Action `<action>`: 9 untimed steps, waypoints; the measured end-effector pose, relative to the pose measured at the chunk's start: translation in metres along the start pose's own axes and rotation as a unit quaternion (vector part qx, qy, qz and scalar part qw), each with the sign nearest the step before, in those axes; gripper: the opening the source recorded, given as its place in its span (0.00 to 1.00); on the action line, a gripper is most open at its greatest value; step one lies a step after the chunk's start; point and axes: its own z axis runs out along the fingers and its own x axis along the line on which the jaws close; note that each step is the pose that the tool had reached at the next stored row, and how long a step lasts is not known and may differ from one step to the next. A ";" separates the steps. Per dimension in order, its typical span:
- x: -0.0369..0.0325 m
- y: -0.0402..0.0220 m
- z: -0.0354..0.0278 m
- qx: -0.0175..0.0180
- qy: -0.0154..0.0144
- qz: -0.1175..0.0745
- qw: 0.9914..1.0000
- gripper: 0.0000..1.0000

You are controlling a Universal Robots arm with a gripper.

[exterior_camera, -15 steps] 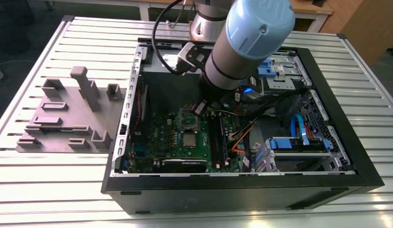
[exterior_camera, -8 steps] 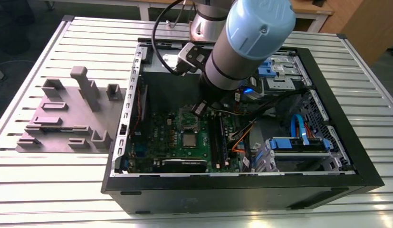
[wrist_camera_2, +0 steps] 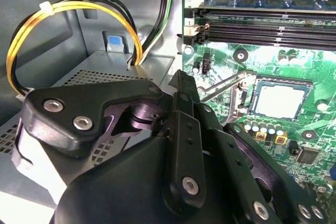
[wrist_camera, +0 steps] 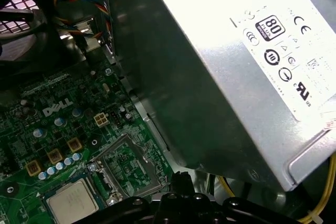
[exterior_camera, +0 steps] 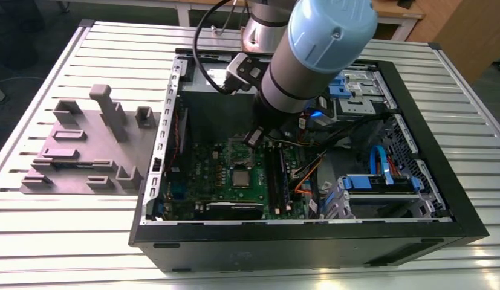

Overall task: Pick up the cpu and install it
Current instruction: 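Close the cpu cover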

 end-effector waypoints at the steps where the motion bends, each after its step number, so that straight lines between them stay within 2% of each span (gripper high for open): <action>1: -0.0001 0.0002 -0.0007 0.000 0.001 0.000 1.000 0.10; 4: -0.0006 0.0008 -0.0028 0.002 0.002 0.000 1.000 0.10; 7: -0.0008 0.0011 -0.0041 0.005 0.007 0.001 1.000 0.10; 9: -0.0009 0.0013 -0.0051 0.006 0.009 0.001 1.000 0.10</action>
